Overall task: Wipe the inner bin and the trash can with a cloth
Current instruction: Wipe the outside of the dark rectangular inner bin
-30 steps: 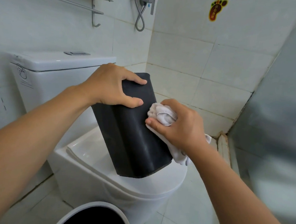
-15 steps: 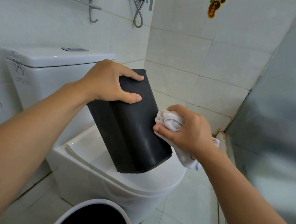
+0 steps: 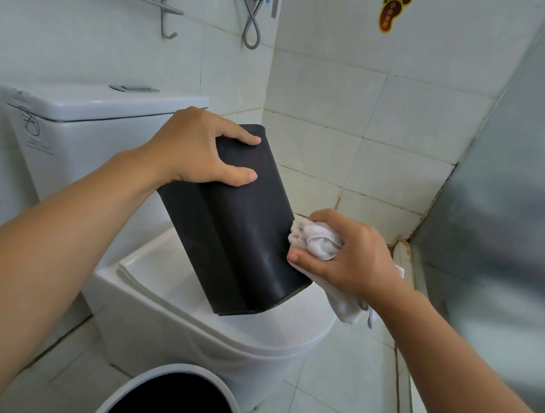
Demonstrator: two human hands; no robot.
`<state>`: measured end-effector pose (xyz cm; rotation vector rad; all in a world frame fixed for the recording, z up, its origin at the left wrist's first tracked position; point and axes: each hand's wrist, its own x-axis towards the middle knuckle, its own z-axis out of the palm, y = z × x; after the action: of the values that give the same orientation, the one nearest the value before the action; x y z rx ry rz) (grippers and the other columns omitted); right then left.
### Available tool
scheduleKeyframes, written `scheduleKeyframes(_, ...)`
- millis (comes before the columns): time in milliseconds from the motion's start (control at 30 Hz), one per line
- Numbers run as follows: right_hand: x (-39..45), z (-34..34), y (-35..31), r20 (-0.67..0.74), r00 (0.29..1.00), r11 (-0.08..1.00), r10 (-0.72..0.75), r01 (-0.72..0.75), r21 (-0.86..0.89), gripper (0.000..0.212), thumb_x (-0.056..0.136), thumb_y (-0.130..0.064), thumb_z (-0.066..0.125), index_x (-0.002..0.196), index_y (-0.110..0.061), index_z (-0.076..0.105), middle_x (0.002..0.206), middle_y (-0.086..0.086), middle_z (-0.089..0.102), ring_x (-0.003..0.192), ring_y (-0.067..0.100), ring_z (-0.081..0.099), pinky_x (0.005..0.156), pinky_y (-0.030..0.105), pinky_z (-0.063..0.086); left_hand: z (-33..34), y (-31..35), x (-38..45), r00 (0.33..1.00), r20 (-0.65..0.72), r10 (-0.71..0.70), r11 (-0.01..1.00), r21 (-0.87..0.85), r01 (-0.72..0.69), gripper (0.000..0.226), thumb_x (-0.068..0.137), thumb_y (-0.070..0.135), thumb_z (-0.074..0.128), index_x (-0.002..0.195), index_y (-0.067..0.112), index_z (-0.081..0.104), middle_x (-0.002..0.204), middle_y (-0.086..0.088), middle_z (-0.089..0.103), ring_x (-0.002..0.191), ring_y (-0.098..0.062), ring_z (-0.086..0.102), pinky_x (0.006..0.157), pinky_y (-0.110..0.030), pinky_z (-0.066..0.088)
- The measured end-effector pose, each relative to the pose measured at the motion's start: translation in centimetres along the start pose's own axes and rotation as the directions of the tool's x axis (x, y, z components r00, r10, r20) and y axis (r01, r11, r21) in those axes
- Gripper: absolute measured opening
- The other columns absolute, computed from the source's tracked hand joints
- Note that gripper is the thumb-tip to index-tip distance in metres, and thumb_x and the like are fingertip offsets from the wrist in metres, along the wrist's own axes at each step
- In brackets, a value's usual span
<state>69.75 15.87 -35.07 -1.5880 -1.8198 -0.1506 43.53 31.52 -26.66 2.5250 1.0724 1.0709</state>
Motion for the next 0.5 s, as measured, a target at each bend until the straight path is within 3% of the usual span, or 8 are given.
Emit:
scheduleKeyframes(267, 3.8, 1.0, -2.4, -0.146, 0.980, 0.990, 0.135, -0.138, -0.010, 0.050, 0.076, -0.075, 0.073, 0.111, -0.042, 0.061, 0.088, -0.020, 0.068, 0.085, 0.006, 0.064, 0.078, 0.033, 0.054, 0.2, 0.0, 0.1, 0.999, -0.016, 0.035, 0.997, 0.068, -0.034, 0.054, 0.067, 0.055, 0.091, 0.118, 0.053, 0.072, 0.092, 0.036, 0.058, 0.096, -0.002, 0.056, 0.082, -0.015, 0.038)
scheduleKeyframes(500, 1.4, -0.4, -0.6, 0.110, 0.992, 0.998, 0.056, -0.056, 0.001, 0.054, 0.070, -0.076, 0.072, 0.110, -0.042, 0.061, 0.085, -0.019, 0.069, 0.082, 0.006, 0.067, 0.076, 0.037, 0.058, 0.0, -0.6, 0.1, 1.000, -0.013, -0.011, 1.000, -0.003, 0.011, 0.052, 0.067, 0.055, 0.091, 0.115, 0.054, 0.073, 0.106, 0.028, 0.064, 0.104, 0.000, 0.057, 0.088, -0.019, 0.040)
